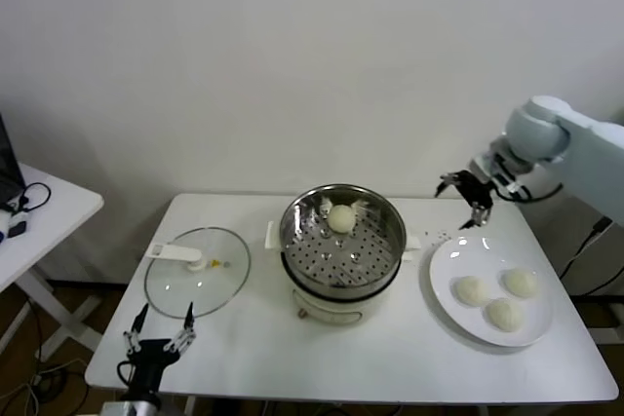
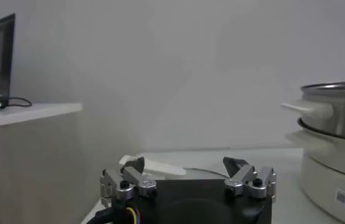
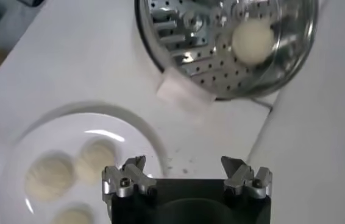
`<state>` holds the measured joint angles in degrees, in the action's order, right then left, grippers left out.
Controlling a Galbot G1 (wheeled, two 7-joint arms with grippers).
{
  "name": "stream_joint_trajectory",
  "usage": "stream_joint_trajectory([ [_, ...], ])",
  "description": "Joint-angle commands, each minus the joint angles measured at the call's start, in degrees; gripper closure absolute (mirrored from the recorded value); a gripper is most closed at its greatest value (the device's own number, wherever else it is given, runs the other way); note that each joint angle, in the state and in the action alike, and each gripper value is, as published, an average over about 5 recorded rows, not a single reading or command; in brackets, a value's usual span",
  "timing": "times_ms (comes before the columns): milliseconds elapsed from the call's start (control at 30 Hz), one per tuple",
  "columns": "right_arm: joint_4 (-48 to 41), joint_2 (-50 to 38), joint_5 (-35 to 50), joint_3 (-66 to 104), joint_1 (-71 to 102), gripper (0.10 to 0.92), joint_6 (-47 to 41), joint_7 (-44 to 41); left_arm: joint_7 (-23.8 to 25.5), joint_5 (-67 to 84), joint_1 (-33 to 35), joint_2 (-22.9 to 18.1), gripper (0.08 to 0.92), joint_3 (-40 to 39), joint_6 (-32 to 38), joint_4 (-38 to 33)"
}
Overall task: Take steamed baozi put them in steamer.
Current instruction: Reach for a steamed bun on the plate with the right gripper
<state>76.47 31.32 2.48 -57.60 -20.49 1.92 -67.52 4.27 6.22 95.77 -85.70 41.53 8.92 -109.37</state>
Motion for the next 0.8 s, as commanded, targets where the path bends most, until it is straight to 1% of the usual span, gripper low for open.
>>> stream_joint_trajectory([
  [33, -2.08, -6.27, -2.53, 15.60, 22.87, 0.203, -5.51, 2.05, 0.02, -0.31, 0.18, 0.00, 0.177, -0.21, 0.15, 0.04],
  [267, -5.27, -3.13, -5.36, 18.70, 28.75, 0.203, -5.92, 2.97, 0.02, -0.49, 0.13, -0.06, 0.177, -0.41, 0.15, 0.23],
  [800, -13.74, 4.03, -7.82, 17.64, 28.03, 0.203, -5.10, 3.01, -0.04, -0.16, 0.10, -0.12, 0.177, 0.00, 0.32, 1.09],
])
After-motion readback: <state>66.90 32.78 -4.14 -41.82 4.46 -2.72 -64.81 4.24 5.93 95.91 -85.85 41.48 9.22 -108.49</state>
